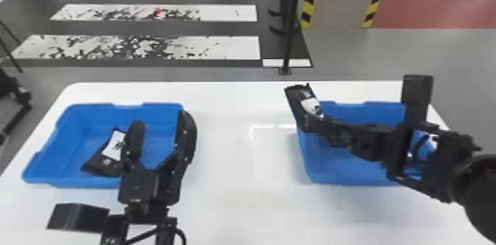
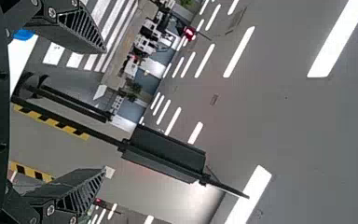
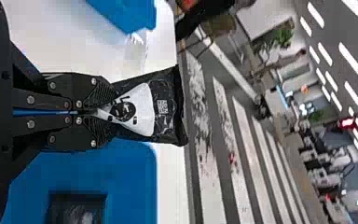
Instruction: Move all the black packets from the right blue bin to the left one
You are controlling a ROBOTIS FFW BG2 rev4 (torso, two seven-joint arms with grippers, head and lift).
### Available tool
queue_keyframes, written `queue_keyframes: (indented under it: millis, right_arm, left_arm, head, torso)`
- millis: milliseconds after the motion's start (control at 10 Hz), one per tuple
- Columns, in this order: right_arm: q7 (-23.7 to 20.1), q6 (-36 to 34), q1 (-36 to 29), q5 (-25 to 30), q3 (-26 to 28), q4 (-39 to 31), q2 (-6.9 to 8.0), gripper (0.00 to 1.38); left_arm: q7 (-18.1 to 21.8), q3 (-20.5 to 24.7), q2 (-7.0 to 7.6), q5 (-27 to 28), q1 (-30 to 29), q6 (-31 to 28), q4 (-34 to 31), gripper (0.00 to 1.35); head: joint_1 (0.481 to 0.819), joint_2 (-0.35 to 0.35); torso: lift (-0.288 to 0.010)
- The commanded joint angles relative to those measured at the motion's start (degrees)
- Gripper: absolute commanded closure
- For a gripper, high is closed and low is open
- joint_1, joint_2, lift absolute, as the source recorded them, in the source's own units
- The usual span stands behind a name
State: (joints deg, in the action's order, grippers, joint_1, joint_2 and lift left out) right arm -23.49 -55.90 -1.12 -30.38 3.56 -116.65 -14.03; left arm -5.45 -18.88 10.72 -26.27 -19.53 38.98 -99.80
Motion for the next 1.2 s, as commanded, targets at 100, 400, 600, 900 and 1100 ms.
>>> queue_keyframes:
  millis: [100,400,600,900,1100]
  right_arm:
    - [-4.64,1.77,4.78,-8.46,-8.93,6.76,-1.35,1.16]
    - [-4.81,5.14,8.71,-11.89,-19.56,8.3,-1.71,1.16]
    - [-5.08,5.42,10.82,-12.8,-22.3,9.85,-1.71,1.16]
    - [-5.78,5.0,10.68,-14.06,-23.67,9.43,-1.79,1.16]
    - [-6.22,4.86,10.4,-14.52,-24.58,9.01,-1.97,1.16]
  left_arm:
    - [-0.18,-2.37,0.71,2.16,1.25,0.68,-0.67,0.15]
    - [-0.18,-3.74,1.15,3.65,1.96,-3.11,-0.67,0.15]
    - [-0.18,-2.94,0.88,6.16,1.82,-3.96,-0.67,0.15]
    - [-0.18,-1.57,0.62,7.3,1.53,-4.94,-0.67,0.15]
    - [-0.09,-1.12,0.44,6.96,1.25,-5.93,-0.67,0.16]
  head:
    - [0.695,0.081]
    - [0.695,0.159]
    - [0.695,0.196]
    - [0.695,0.232]
    - [0.695,0.246]
  torso:
    - [-0.168]
    - [-0.168]
    - [-0.168]
    - [-0.168]
    - [-0.168]
